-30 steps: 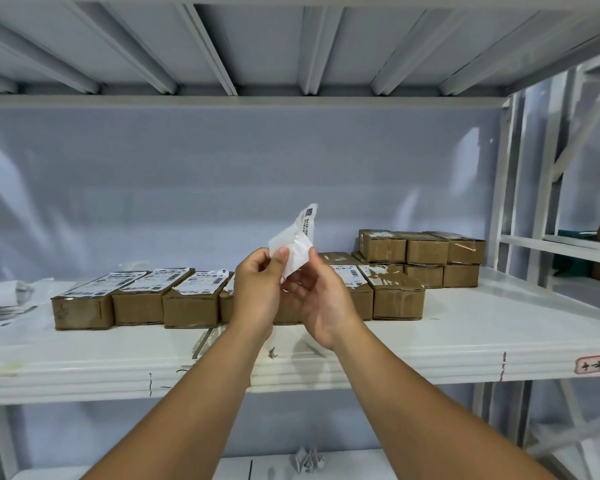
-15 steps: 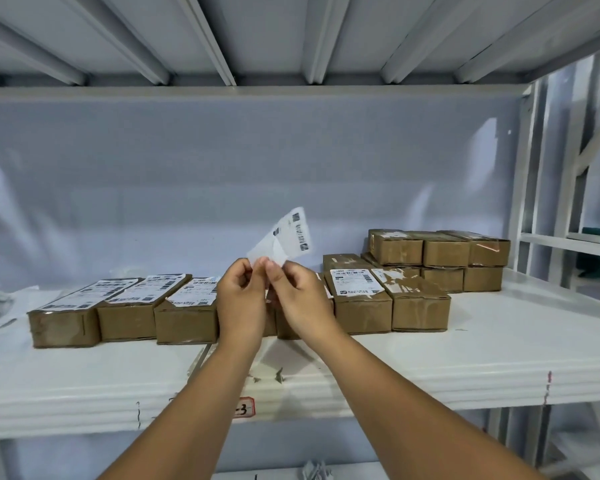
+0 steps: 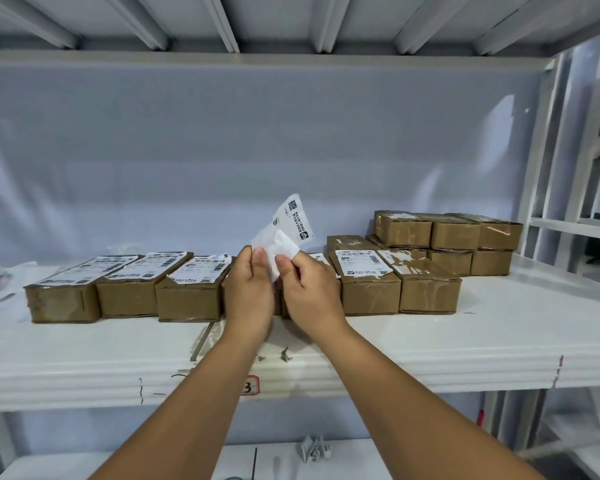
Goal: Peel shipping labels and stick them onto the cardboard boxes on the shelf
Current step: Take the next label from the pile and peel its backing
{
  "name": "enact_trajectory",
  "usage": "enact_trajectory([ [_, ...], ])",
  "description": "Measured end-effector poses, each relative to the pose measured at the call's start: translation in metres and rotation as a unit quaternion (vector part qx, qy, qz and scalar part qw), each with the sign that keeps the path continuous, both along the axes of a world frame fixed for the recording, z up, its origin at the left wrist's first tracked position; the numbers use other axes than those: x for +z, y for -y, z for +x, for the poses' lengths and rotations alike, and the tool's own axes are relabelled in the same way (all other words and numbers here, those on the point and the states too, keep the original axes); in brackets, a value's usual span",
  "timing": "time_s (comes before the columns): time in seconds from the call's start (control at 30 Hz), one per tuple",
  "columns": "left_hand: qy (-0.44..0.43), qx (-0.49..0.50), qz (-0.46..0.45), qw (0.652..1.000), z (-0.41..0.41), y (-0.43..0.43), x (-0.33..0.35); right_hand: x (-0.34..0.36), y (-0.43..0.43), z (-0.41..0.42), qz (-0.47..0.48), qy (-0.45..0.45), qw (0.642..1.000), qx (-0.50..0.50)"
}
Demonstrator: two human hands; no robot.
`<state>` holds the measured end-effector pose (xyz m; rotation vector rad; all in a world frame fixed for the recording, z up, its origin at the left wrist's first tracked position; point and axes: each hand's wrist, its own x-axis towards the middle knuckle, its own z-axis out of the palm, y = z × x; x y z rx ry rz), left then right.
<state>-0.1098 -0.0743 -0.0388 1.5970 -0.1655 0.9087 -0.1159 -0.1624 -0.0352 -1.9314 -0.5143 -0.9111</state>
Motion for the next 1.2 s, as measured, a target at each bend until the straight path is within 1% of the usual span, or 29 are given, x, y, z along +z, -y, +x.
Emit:
enact_trajectory([
  [0.17, -0.014, -0.027, -0.042, 0.999, 0.005, 0.000, -0.002, 0.001, 0.001, 0.000, 0.045, -0.058, 0.997, 0.008],
  [0.4, -0.018, -0.067, -0.073, 0.995, 0.006, -0.002, -0.001, 0.001, 0.002, 0.004, 0.100, -0.089, 0.990, 0.038],
  [0.57, 0.006, -0.100, -0.026, 0.995, 0.002, -0.003, 0.000, 0.001, 0.005, 0.006, 0.147, -0.105, 0.980, 0.079],
  [0.67, 0.002, -0.128, 0.008, 0.992, -0.002, 0.000, 0.000, 0.000, 0.004, 0.008, 0.163, -0.108, 0.978, 0.078],
  [0.77, -0.003, -0.126, 0.021, 0.992, -0.003, 0.001, -0.001, 0.001, 0.004, 0.005, 0.190, -0.117, 0.969, 0.100],
  [0.93, 0.007, -0.090, 0.032, 0.995, -0.008, 0.004, 0.000, 0.000, 0.003, -0.003, 0.119, -0.088, 0.983, 0.108],
  [1.03, 0.020, -0.100, 0.039, 0.994, -0.010, 0.004, 0.000, -0.001, 0.002, -0.001, 0.117, -0.078, 0.983, 0.120],
  [1.1, 0.016, -0.099, 0.017, 0.995, -0.009, 0.003, 0.000, -0.002, 0.001, -0.001, 0.102, -0.074, 0.984, 0.122],
  [1.17, 0.018, -0.102, -0.010, 0.995, -0.007, 0.002, 0.000, -0.002, 0.001, -0.003, 0.082, -0.066, 0.989, 0.101],
  [1.2, 0.020, -0.096, -0.007, 0.995, -0.006, 0.002, 0.000, -0.002, 0.001, -0.003, 0.078, -0.064, 0.991, 0.084],
])
